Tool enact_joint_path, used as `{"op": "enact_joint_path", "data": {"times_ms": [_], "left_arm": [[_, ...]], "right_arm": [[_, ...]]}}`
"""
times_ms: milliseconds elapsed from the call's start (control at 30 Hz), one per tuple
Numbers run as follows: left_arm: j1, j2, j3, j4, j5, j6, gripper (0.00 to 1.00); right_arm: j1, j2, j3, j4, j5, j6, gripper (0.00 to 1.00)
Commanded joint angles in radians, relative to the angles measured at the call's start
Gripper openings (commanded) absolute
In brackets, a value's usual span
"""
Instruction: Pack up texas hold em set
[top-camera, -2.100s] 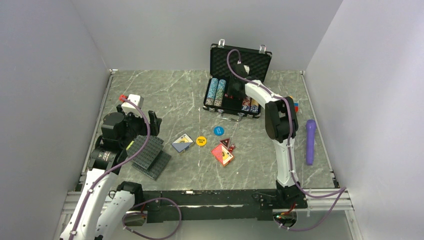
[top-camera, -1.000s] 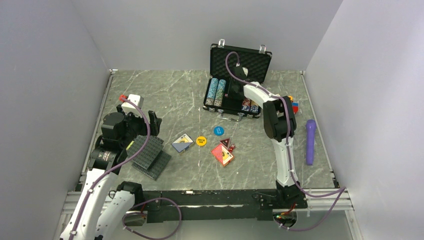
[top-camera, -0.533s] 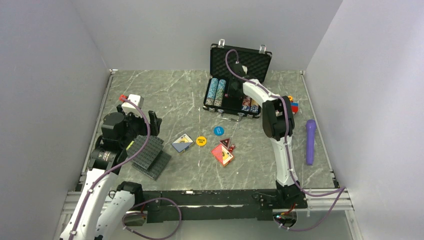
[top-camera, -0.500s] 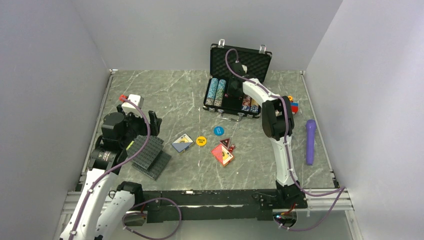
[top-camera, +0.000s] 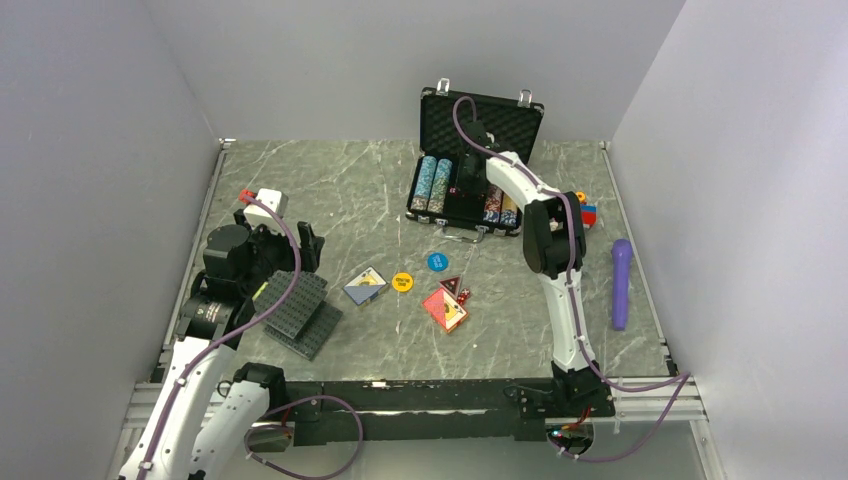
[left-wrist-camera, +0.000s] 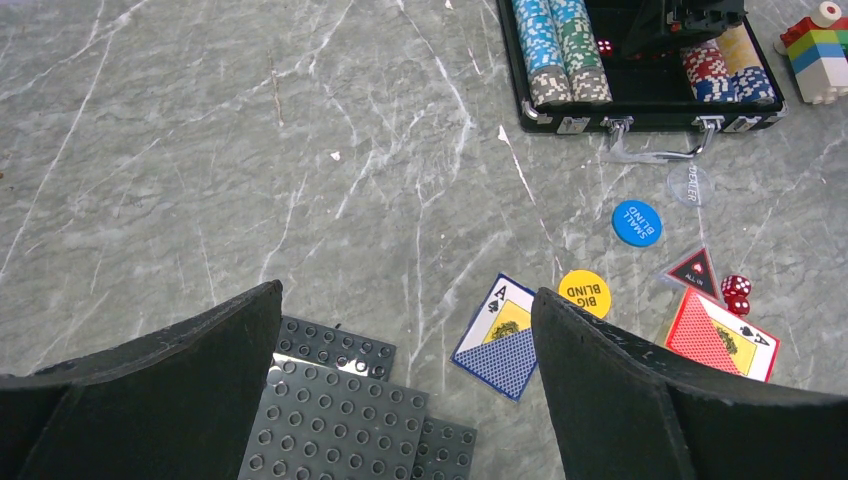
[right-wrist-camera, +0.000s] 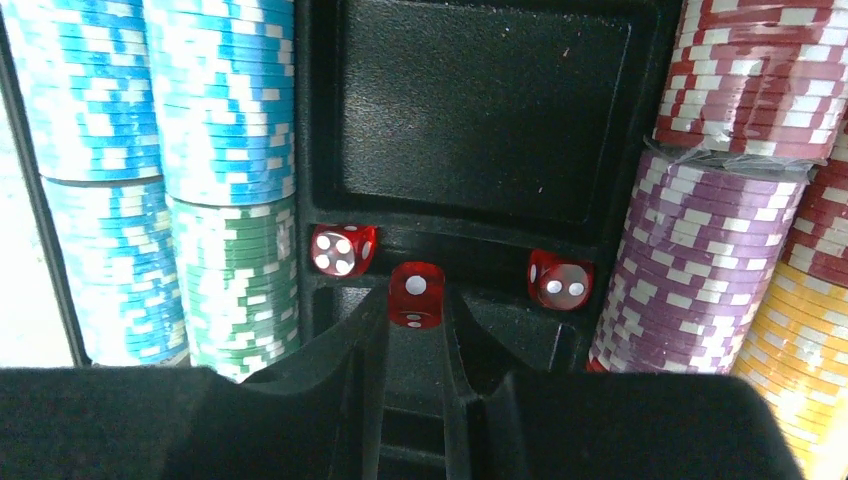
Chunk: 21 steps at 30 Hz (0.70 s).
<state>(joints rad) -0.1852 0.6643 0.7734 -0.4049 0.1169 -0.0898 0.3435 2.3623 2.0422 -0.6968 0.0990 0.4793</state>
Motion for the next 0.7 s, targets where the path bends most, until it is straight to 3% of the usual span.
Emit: {"op": "enact_joint_path", "data": {"times_ms": [0, 567, 667], "left_arm": [[-0.005, -0.014, 0.004, 0.038, 0.015, 0.004, 0.98], [-0.008, -0.013, 0.004, 0.038, 0.013, 0.004, 0.98], [-0.007, -0.014, 0.004, 0.038, 0.012, 0.005, 0.98]], "right_arm": [[-0.007, 0.022, 0.056, -0.028, -0.015, 0.004, 0.0], [-0.012, 0.065, 0.099, -0.039, -0.052, -0.003, 0.0], [-0.011, 0.061, 0.085, -0.028, -0.05, 0.001, 0.12]]}}
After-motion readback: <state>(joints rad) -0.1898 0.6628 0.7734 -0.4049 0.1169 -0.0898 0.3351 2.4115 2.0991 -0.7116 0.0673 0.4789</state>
